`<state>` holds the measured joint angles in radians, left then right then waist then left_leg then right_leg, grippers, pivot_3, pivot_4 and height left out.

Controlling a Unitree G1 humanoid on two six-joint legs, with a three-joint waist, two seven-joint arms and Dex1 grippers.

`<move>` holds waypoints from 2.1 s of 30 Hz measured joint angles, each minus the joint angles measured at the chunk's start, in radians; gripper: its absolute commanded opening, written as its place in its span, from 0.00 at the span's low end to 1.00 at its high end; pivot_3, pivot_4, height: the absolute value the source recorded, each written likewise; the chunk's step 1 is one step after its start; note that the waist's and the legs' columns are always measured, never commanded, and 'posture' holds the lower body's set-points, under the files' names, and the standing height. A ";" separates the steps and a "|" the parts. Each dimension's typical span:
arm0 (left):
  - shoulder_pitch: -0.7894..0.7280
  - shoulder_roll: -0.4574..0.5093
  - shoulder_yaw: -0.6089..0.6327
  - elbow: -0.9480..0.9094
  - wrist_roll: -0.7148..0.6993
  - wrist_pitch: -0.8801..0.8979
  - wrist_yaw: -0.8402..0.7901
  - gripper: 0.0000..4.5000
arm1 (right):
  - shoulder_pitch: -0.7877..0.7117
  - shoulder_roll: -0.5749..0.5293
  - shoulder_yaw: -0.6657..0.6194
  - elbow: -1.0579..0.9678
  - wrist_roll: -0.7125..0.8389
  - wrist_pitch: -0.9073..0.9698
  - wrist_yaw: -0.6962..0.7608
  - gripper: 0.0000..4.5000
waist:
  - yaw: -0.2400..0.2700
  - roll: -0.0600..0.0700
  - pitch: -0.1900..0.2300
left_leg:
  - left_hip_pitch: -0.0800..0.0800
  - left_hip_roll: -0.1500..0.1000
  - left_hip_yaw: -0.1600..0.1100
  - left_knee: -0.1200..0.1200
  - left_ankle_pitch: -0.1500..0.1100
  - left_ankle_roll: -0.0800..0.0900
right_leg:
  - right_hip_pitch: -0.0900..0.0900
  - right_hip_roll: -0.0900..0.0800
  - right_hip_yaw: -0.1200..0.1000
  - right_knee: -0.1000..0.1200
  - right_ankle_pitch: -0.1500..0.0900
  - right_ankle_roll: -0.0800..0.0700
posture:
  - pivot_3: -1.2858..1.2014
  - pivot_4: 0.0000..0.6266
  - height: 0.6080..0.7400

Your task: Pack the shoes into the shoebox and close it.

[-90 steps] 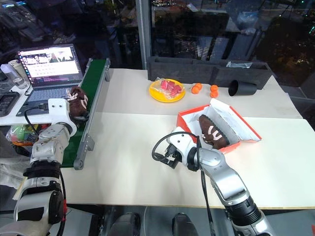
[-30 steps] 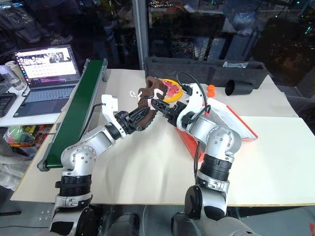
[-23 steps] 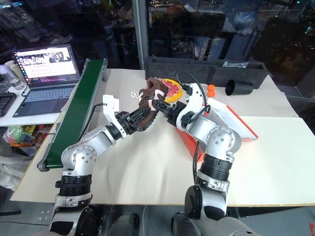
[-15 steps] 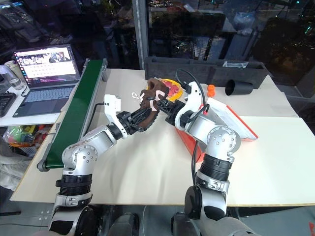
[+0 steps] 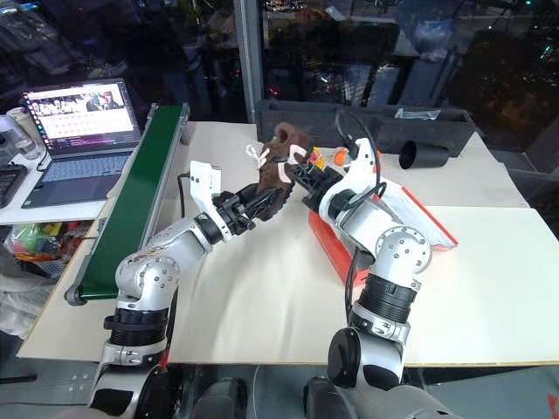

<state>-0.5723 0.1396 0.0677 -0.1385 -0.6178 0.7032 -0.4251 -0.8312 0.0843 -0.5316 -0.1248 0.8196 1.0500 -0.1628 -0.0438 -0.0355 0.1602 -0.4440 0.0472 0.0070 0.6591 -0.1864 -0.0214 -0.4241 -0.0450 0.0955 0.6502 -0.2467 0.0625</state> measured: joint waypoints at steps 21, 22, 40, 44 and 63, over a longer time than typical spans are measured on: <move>0.113 0.221 -0.141 -0.024 0.042 -0.015 -0.271 0.54 | -0.070 -0.800 0.431 0.140 -0.181 0.294 0.395 0.08 | 0.000 0.007 0.005 | -0.001 0.000 0.001 -0.005 -0.001 0.001 | -0.001 0.000 0.000 -0.006 -0.001 -0.001 | 0.52 0.24 0.81; 0.118 0.249 -0.150 -0.027 0.049 -0.025 -0.299 0.54 | -0.070 -0.817 0.454 0.146 -0.191 0.294 0.418 0.08 | -0.001 0.008 0.005 | -0.001 0.000 0.001 -0.006 -0.001 0.001 | -0.001 0.000 0.001 -0.006 -0.001 -0.001 | 0.52 0.24 0.81; 0.140 0.317 -0.248 -0.037 0.234 -0.224 -0.416 0.54 | -0.084 -0.859 0.806 0.376 -0.414 0.160 0.770 0.08 | 0.008 0.008 0.005 | -0.001 0.000 0.001 -0.007 -0.001 0.001 | -0.001 0.000 0.000 -0.008 -0.001 -0.001 | 0.52 0.24 0.81; 0.140 0.299 -0.249 -0.037 0.244 -0.225 -0.410 0.54 | -0.101 -0.859 0.888 0.424 -0.474 0.101 0.852 0.08 | 0.012 0.008 0.005 | 0.000 0.000 0.001 -0.007 -0.001 0.001 | 0.000 0.000 0.000 -0.008 -0.001 -0.001 | 0.52 0.24 0.81; 0.140 0.268 -0.257 -0.015 0.276 -0.243 -0.418 0.56 | -0.118 -0.769 0.735 0.425 -0.642 0.083 0.807 0.68 | 0.027 0.008 0.005 | 0.002 0.000 0.001 -0.005 -0.001 0.001 | 0.000 0.000 0.000 -0.003 -0.001 -0.001 | 0.52 0.24 0.81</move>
<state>-0.4324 0.4081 -0.1891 -0.1536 -0.3414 0.4598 -0.8434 -0.9496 -0.6845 0.2030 0.3002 0.1776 1.1331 0.6445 -0.0167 -0.0276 0.1650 -0.4419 0.0470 0.0080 0.6540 -0.1871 -0.0201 -0.4239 -0.0452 0.0959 0.6468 -0.2476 0.0611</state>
